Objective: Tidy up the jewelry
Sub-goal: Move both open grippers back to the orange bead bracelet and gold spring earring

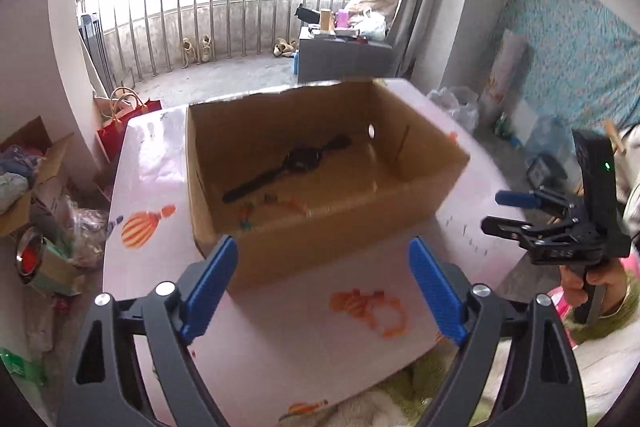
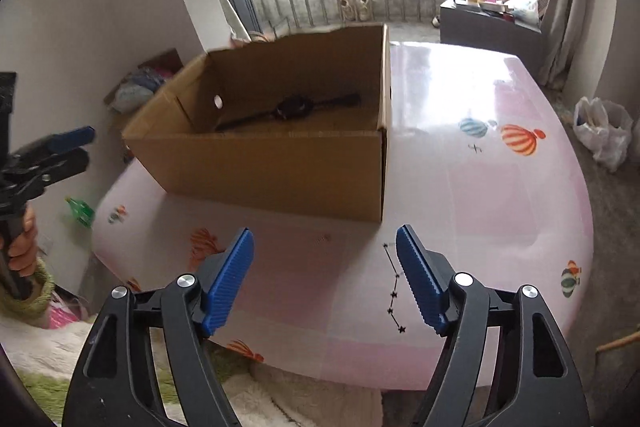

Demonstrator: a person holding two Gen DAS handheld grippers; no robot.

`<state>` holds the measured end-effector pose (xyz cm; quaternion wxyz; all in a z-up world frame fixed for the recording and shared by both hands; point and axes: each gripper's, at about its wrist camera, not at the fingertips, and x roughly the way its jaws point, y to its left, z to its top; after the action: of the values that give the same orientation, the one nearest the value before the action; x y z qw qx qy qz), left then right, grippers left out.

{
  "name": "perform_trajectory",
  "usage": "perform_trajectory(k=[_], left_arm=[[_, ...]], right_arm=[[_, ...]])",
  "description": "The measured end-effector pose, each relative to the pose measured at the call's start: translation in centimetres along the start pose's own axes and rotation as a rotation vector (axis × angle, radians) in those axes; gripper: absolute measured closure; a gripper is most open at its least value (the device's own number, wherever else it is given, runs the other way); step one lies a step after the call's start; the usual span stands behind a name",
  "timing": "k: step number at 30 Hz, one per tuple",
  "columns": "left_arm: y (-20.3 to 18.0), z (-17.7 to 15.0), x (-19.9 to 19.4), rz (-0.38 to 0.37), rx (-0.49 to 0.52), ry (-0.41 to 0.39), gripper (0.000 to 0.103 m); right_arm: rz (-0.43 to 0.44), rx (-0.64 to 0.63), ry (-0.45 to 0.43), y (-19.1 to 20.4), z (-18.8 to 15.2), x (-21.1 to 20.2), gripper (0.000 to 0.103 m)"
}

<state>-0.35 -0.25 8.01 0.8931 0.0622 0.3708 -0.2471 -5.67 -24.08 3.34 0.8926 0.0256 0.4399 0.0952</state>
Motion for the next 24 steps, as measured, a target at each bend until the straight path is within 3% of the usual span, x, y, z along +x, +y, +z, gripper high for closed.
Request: perform_trajectory(k=[2, 6, 8, 13, 17, 24], left_arm=[[-1.0, -1.7, 2.1, 0.018, -0.011, 0.047, 0.014], [-2.7, -4.9, 6.8, 0.184, 0.05, 0.166, 0.014], [-3.3, -5.8, 8.2, 0.227, 0.093, 0.196, 0.014], [-3.4, -7.0, 10.1, 0.234, 0.116, 0.264, 0.013], [-3.4, -7.4, 11.0, 0.223, 0.062, 0.278, 0.006], [-2.4, -7.5, 11.2, 0.173, -0.04, 0.294, 0.005]], right_arm=[[-0.061, -0.047, 0.038, 1.1, -0.8, 1.6, 0.029], [-0.196, -0.113, 0.086, 2.7, -1.9, 4.0, 0.025], [-0.228, -0.126, 0.092, 3.1, -2.5, 4.4, 0.023], [-0.24, -0.089, 0.111, 2.7, -3.0, 5.4, 0.019], [-0.254, -0.051, 0.131, 2.2, -3.2, 6.1, 0.019], [-0.274, 0.009, 0.141, 0.5, -2.9, 6.5, 0.016]])
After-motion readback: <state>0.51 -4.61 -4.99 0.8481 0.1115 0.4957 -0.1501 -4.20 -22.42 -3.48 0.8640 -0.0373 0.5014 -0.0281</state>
